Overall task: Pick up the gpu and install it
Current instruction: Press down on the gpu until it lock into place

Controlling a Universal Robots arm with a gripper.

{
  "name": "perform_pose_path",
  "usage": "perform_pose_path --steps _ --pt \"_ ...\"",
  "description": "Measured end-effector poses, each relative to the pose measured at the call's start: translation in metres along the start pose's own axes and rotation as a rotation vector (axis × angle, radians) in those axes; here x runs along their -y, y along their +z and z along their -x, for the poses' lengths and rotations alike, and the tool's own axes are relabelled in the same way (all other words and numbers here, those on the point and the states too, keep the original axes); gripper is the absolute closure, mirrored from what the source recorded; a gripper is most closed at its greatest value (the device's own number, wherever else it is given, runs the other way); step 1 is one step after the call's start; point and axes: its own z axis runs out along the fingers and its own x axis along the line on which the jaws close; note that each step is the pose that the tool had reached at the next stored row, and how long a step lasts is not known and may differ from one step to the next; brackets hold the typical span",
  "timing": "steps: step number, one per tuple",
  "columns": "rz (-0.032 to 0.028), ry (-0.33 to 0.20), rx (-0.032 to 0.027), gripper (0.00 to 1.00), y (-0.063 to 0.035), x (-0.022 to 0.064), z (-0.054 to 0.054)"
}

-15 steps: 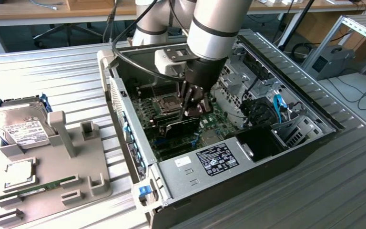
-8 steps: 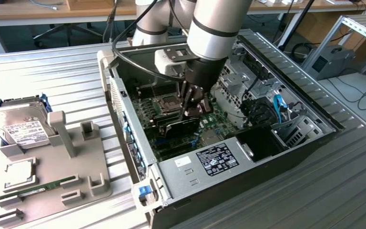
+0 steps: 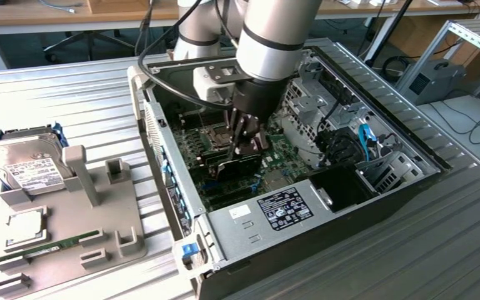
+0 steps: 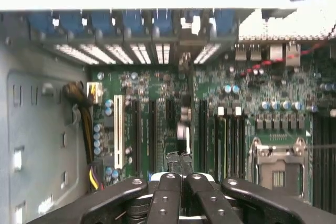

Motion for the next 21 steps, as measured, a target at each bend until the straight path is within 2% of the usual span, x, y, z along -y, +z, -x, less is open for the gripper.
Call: perform_pose_path --steps 2,5,7,11,16,21 --pt "-0.0001 0.0 0.0004 0.89 0.0013 -0.0039 0.0" --pt "0.0001 0.0 0.0 0.89 0.0043 -0.0046 0.002" --pt "0.0 0.0 0.0002 0.89 0.0078 -0.0064 0.009" --pt "0.0 0.0 0.0002 0.89 0.0162 -0.0131 0.014" --pt "0.0002 0.0 -0.0001 0.89 0.0238 -0.0212 0.015" --pt "0.0003 0.0 -0.0005 0.89 0.0323 -0.0222 0.015"
